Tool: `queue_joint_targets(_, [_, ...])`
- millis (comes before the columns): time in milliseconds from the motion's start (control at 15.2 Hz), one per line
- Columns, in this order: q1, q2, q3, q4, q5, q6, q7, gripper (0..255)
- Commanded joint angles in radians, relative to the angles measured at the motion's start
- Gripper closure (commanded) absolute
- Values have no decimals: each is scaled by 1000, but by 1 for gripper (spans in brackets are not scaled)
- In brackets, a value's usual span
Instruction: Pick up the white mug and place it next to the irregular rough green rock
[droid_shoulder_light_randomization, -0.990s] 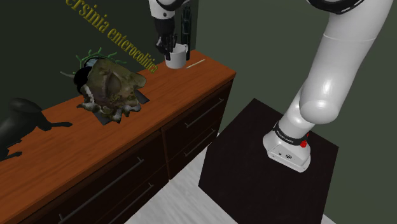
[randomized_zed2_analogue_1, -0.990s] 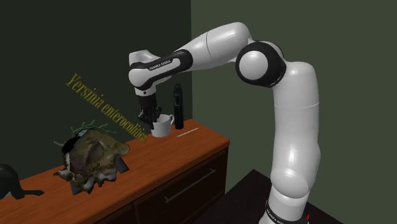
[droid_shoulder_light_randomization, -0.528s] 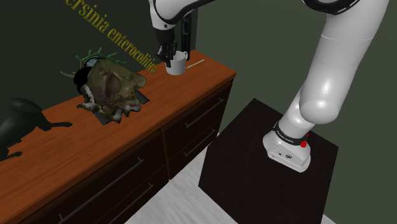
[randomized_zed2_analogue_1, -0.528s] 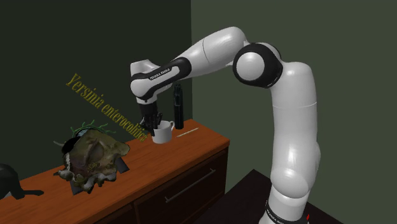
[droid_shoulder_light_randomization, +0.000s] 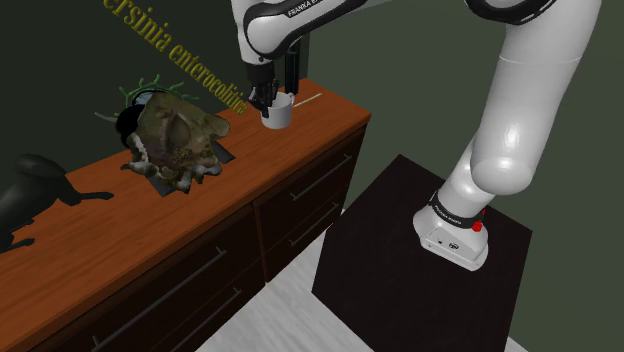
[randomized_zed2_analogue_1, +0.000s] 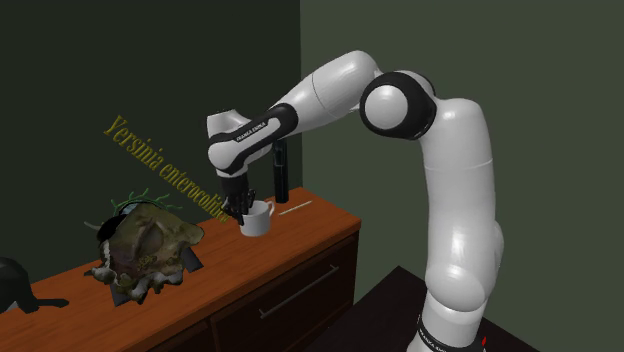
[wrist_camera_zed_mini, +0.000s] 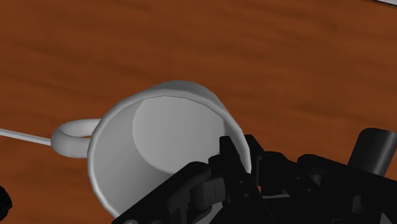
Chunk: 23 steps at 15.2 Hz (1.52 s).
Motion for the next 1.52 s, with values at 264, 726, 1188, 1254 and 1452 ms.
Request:
queue_joint_targets(264, [0,12,-1,-19,-4,31,3,255])
queue_joint_targets(726, [0,12,-1,-19,-4,31,3,0])
queue_joint_targets(1188, [2,-28,4,57,8,-84,-4,0])
queue_joint_targets(1254, [2,-28,4,57,8,-84,-4,0])
queue_joint_targets(1452, [2,-28,4,57,8,-84,-4,0])
